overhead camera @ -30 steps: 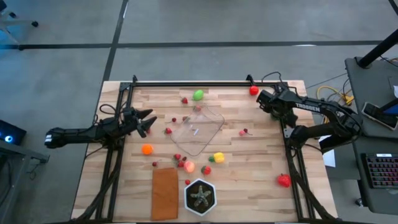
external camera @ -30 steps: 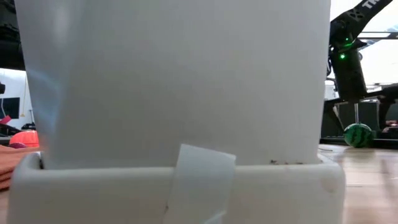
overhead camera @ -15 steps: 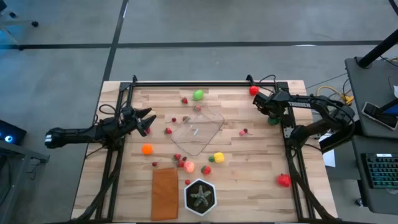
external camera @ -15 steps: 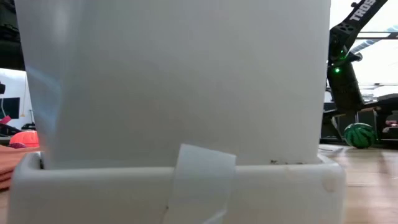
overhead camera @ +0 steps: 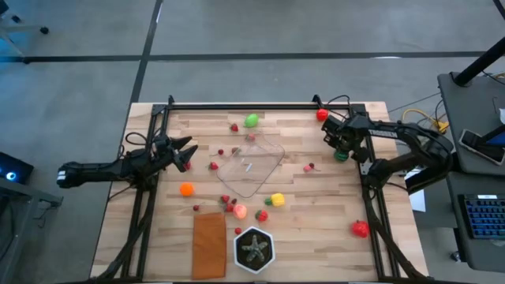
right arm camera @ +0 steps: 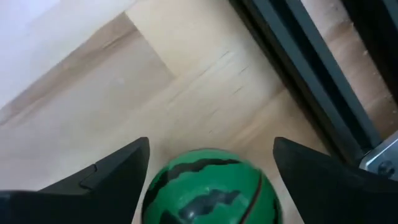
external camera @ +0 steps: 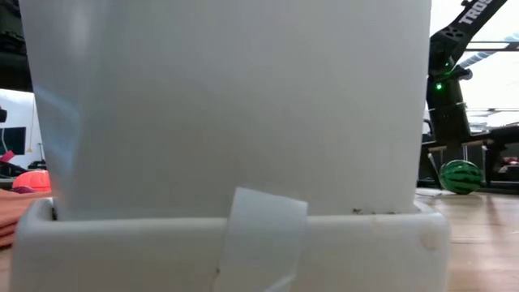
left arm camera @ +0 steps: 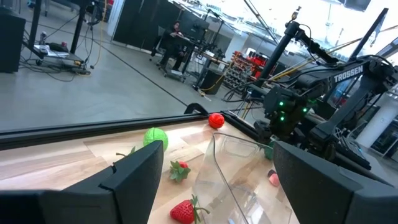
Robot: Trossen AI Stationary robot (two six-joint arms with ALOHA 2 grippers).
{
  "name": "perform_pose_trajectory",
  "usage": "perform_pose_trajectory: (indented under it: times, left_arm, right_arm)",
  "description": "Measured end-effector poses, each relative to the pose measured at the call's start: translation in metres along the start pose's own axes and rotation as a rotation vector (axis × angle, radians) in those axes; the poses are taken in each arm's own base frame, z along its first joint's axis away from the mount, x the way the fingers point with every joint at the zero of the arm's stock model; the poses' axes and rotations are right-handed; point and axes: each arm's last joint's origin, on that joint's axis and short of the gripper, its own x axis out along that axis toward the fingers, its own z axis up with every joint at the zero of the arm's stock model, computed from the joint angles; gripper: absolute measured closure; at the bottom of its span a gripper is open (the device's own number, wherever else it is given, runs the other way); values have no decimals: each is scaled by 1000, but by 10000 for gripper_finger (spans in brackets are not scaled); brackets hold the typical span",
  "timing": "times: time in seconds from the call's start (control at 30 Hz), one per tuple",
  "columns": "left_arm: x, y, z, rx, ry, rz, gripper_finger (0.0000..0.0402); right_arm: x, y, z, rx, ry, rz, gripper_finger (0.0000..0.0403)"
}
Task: Pick and placing Produce into tupperware
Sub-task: Put the green watermelon into the transparent bin
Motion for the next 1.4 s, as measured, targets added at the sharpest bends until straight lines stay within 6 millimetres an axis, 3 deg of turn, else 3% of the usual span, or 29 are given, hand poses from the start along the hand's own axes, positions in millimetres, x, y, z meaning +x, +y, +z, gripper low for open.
perform_pose_trajectory:
  times: [0.57,1.1,1.4]
  left_arm:
    - [0,0,0,-1,0,0,114]
    - [0,0,0,-1,0,-1,114]
    - [0,0,0,-1,0,-1,114]
  right_arm:
    - [-11,-2,-17,14,60,71,55]
    - [-12,-1,-19,31,53,80,112]
    - [-22,7,-26,-6,51,157,102]
